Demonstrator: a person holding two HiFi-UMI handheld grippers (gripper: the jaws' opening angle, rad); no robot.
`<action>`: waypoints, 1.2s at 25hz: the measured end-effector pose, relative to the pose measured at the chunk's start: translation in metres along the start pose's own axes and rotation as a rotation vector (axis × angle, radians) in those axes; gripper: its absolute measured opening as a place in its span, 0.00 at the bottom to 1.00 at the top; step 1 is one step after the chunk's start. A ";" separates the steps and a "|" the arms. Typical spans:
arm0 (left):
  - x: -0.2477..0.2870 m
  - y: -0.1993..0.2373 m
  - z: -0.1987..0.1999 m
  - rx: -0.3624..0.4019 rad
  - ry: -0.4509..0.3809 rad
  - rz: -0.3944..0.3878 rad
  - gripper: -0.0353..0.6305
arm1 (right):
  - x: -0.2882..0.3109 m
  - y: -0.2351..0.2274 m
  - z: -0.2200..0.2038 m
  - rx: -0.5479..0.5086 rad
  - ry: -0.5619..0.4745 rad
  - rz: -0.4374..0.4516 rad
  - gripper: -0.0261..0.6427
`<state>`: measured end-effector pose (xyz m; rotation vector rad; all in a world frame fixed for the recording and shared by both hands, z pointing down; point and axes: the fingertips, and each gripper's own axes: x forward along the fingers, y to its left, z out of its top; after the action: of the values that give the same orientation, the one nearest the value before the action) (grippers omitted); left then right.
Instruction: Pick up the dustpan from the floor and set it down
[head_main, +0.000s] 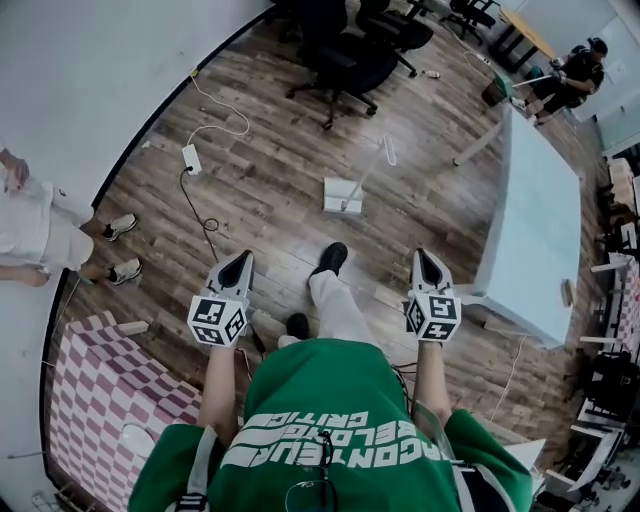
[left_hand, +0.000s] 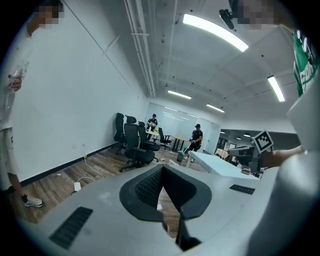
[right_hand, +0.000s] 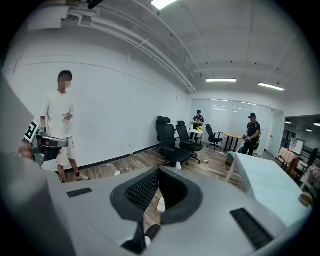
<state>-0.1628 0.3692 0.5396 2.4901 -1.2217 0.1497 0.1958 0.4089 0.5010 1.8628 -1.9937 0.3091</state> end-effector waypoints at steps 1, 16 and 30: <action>0.009 0.001 0.005 0.008 0.000 -0.009 0.04 | 0.008 -0.002 0.002 0.006 -0.002 -0.002 0.05; 0.208 0.036 0.068 0.047 0.039 -0.065 0.04 | 0.186 -0.078 0.048 0.010 0.043 0.026 0.05; 0.379 0.038 0.112 0.061 0.092 -0.115 0.04 | 0.332 -0.140 0.062 0.030 0.134 0.102 0.05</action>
<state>0.0358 0.0249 0.5407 2.5679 -1.0490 0.2721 0.3133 0.0703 0.5723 1.7135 -2.0058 0.4828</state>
